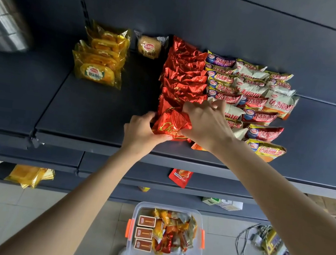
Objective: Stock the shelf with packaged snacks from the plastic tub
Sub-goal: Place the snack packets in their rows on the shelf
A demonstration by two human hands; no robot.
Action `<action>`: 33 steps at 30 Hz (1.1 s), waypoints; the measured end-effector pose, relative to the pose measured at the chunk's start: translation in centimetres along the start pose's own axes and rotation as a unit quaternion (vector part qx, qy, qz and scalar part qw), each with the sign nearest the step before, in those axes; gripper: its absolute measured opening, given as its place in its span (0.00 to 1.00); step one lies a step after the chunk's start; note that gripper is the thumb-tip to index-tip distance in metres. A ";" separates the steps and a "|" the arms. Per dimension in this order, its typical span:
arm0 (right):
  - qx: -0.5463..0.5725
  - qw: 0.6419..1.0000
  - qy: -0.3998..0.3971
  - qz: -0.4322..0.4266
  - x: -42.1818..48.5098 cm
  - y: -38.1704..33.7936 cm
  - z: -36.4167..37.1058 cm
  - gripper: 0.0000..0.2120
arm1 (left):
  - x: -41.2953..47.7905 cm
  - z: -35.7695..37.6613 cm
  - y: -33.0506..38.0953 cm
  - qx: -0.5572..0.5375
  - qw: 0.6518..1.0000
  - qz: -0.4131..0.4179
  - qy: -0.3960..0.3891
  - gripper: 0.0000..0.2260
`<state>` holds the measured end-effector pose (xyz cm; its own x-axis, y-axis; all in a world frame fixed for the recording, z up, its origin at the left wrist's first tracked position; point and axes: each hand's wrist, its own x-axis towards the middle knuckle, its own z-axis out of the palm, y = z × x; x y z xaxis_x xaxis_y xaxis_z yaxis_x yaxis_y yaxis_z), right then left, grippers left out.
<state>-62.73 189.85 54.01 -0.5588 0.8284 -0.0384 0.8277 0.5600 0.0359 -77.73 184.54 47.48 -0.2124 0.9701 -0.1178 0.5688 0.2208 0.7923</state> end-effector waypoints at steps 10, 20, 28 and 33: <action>-0.015 0.997 0.075 0.017 0.4 -0.1 1.1 0.27 | 1.2 1.5 -0.9 0.063 0.996 0.020 0.067 0.29; -0.021 0.998 0.058 0.030 -0.1 0.6 1.0 0.34 | 1.0 1.3 -1.2 0.039 0.996 0.022 0.076 0.28; -0.020 0.998 0.056 0.029 -0.4 0.8 1.0 0.34 | 1.0 1.5 -1.0 0.045 0.995 0.024 0.088 0.28; -0.022 0.997 0.063 0.030 -0.5 0.8 1.1 0.34 | 0.9 1.1 -0.7 0.054 0.994 0.026 0.097 0.29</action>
<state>-61.71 189.86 52.99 -0.5120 0.8542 0.0903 0.8587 0.5064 0.0786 -77.42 185.35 46.11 -0.3233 0.9451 0.0472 0.6623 0.1903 0.7247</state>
